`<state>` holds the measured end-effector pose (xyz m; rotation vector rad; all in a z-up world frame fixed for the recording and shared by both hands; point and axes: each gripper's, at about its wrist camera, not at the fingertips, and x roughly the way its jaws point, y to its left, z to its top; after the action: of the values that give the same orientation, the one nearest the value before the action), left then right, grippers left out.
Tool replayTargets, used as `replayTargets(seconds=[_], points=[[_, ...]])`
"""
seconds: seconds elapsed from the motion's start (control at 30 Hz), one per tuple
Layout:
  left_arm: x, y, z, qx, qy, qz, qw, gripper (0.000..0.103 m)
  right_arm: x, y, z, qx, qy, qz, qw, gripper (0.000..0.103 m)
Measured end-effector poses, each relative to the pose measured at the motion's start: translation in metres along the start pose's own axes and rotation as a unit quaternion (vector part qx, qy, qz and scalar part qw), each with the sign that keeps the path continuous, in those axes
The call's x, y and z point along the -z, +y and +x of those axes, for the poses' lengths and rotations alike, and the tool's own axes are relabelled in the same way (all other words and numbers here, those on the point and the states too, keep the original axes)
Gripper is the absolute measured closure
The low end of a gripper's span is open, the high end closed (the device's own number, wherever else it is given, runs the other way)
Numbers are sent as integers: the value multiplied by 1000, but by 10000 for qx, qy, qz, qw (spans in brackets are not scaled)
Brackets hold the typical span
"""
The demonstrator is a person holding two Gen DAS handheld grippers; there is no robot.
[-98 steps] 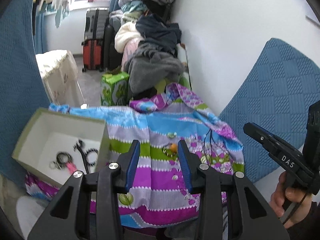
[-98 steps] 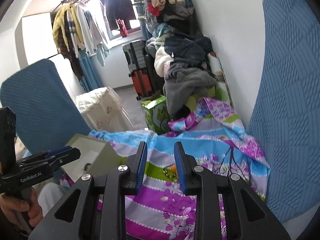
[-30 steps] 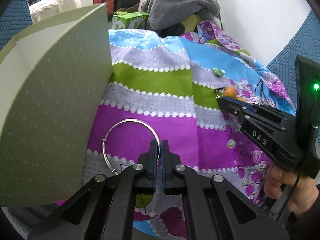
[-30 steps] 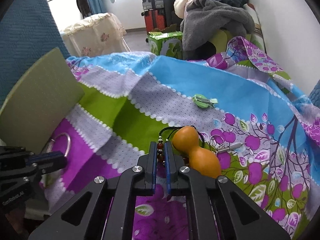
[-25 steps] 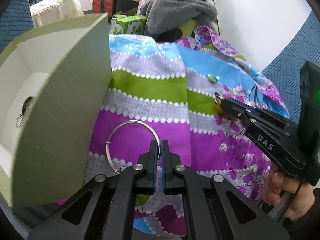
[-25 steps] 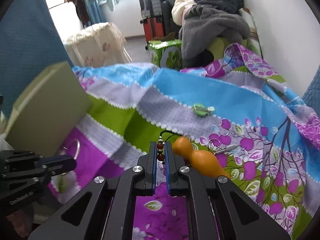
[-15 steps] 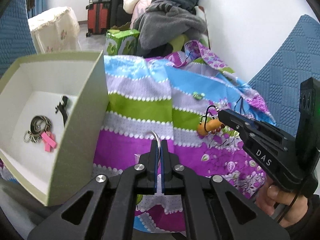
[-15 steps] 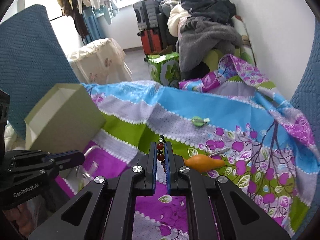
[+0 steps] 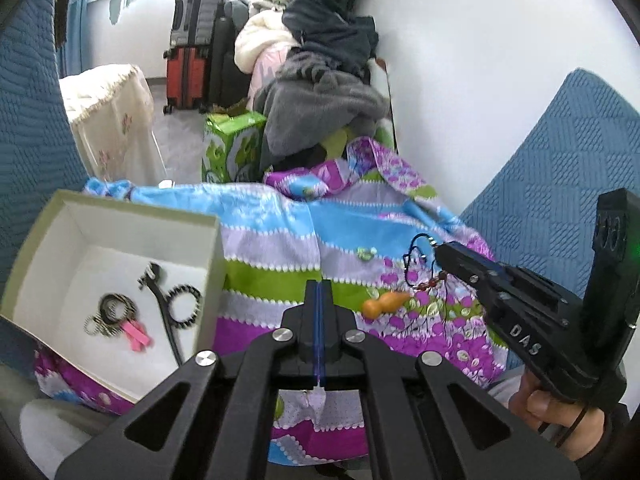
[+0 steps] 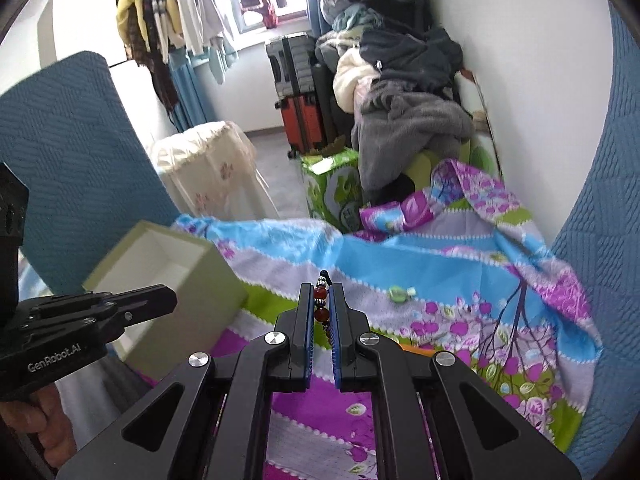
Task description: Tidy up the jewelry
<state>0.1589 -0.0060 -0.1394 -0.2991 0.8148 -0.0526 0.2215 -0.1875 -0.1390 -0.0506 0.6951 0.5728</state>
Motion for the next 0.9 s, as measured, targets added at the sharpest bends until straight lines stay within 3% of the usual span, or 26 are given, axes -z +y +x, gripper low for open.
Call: replayTargets(seconds=[0.47, 0.9], points=[[-39, 29, -60, -122, -426, -41, 9990, 103, -68, 59, -38, -286, -404, -355, 9981, 98], [-28, 102, -78, -567, -417, -402, 9967, 103, -69, 133, -2, -856, -97, -613, 9944, 97]])
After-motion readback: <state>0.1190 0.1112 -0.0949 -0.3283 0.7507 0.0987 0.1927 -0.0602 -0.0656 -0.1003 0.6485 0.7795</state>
